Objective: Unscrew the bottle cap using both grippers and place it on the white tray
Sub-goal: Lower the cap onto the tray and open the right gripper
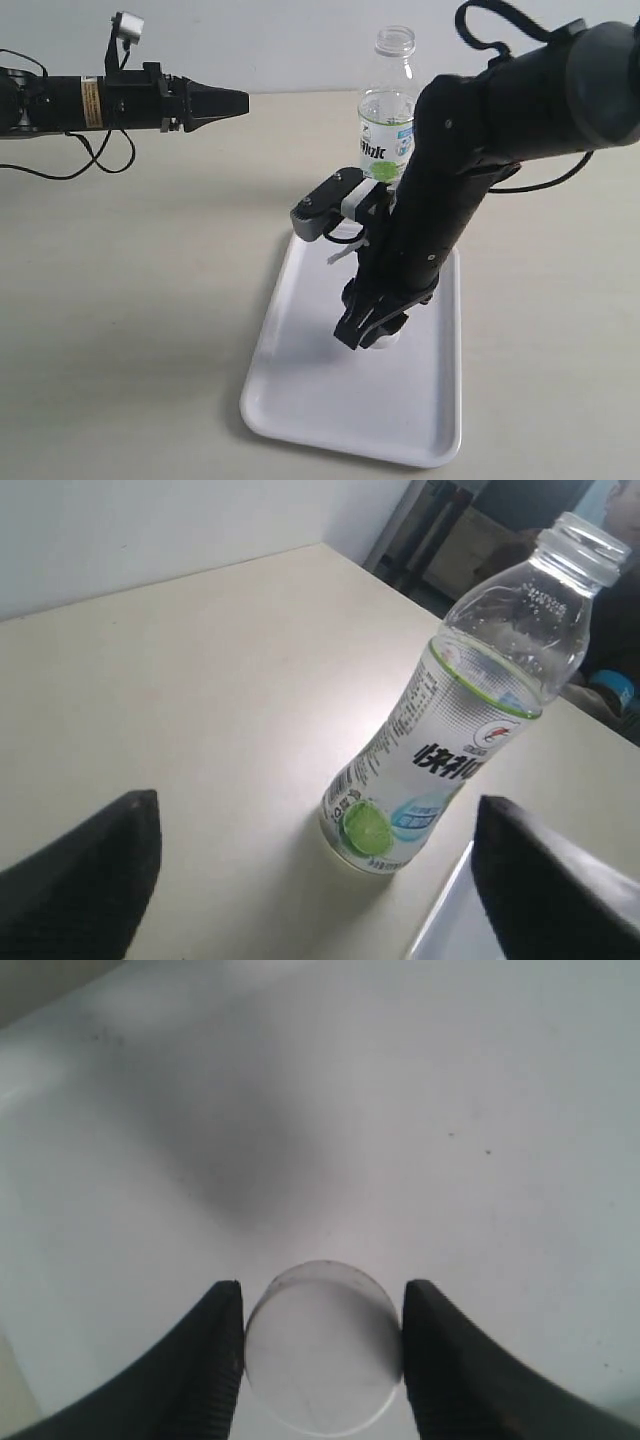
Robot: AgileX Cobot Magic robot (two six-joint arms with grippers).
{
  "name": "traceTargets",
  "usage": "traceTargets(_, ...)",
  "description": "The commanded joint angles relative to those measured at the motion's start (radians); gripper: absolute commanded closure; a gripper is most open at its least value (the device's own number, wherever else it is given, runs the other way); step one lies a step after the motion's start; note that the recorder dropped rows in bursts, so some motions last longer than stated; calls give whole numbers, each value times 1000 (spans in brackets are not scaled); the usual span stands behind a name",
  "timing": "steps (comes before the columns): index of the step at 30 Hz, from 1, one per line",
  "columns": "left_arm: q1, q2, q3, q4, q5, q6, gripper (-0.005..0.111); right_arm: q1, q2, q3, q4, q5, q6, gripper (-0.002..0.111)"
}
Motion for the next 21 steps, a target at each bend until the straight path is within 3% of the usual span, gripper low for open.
traceTargets(1, -4, -13, -2, -2, -15, -7, 26, 19, 45, 3, -100, -60, 103, 108)
traceTargets(6, -4, -13, -2, 0, -15, -7, 26, 19, 63, 3, -100, -62, 109, 108)
traceTargets(8, -4, -13, -2, 0, -15, -7, 26, 19, 63, 3, -100, -70, 109, 103)
traceTargets(11, -4, -13, -2, 0, -15, -3, 26, 19, 63, 3, -98, -70, 109, 79)
traceTargets(15, -4, -13, -2, 0, -15, -3, 26, 19, 63, 3, -87, -60, 109, 33)
traceTargets(18, -4, -13, -2, 0, -15, -3, 26, 19, 61, 3, -86, -40, 109, 23)
traceTargets(21, -4, -13, -2, 0, -15, -3, 26, 19, 52, 1, -86, -22, 109, 23)
